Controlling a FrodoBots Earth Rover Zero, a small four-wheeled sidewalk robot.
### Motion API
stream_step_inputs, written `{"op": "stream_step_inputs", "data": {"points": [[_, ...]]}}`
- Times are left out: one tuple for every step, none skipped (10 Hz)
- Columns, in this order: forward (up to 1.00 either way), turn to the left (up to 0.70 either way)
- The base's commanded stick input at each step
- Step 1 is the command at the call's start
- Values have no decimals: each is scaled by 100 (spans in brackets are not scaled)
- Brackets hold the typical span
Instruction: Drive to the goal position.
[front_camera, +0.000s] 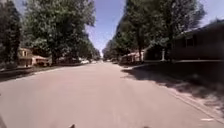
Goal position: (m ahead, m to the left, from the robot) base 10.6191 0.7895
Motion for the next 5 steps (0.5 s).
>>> {"op": "stream_step_inputs", "data": {"points": [[70,0],[70,0],[70,0],[70,0],[70,0]]}}
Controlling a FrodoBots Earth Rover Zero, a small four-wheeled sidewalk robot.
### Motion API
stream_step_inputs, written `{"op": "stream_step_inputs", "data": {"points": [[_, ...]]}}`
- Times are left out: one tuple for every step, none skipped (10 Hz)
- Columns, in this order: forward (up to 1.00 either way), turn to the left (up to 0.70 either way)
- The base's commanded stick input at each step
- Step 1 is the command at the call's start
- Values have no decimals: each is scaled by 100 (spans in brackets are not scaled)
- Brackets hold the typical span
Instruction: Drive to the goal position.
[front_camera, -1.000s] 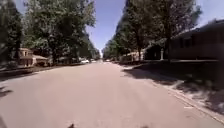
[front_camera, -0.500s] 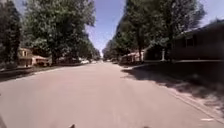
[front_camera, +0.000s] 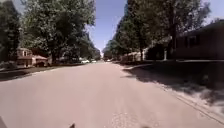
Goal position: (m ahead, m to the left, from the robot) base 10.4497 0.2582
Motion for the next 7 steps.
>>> {"op": "stream_step_inputs", "data": {"points": [[70,0],[70,0],[70,0],[70,0],[70,0],[70,0],[70,0]]}}
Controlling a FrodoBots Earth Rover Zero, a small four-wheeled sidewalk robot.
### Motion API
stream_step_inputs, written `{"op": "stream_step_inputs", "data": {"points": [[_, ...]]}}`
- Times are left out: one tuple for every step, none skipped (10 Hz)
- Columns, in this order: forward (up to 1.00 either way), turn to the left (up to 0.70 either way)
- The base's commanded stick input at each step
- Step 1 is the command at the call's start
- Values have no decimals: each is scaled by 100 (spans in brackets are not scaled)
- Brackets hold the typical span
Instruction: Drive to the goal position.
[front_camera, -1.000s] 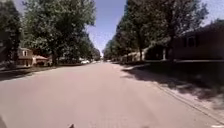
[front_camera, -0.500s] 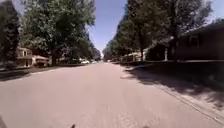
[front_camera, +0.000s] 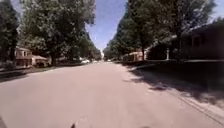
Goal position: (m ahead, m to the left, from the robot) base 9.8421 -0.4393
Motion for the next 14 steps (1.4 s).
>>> {"op": "stream_step_inputs", "data": {"points": [[70,0],[70,0],[70,0],[70,0],[70,0],[70,0],[70,0],[70,0],[70,0],[70,0],[70,0],[70,0],[70,0],[70,0]]}}
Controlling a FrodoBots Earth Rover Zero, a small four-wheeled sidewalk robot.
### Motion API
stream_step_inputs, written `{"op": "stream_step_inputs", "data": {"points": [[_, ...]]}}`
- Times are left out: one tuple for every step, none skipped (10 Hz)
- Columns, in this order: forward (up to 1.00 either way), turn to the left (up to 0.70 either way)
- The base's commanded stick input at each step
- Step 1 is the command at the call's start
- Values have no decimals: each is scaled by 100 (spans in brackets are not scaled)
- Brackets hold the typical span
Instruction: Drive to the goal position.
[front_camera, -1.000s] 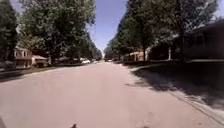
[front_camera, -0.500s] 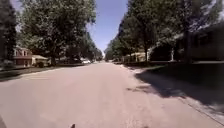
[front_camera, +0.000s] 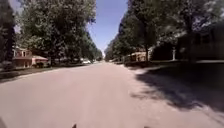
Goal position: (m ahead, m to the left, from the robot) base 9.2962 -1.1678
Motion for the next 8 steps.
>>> {"op": "stream_step_inputs", "data": {"points": [[70,0],[70,0],[70,0],[70,0],[70,0],[70,0],[70,0],[70,-6]]}}
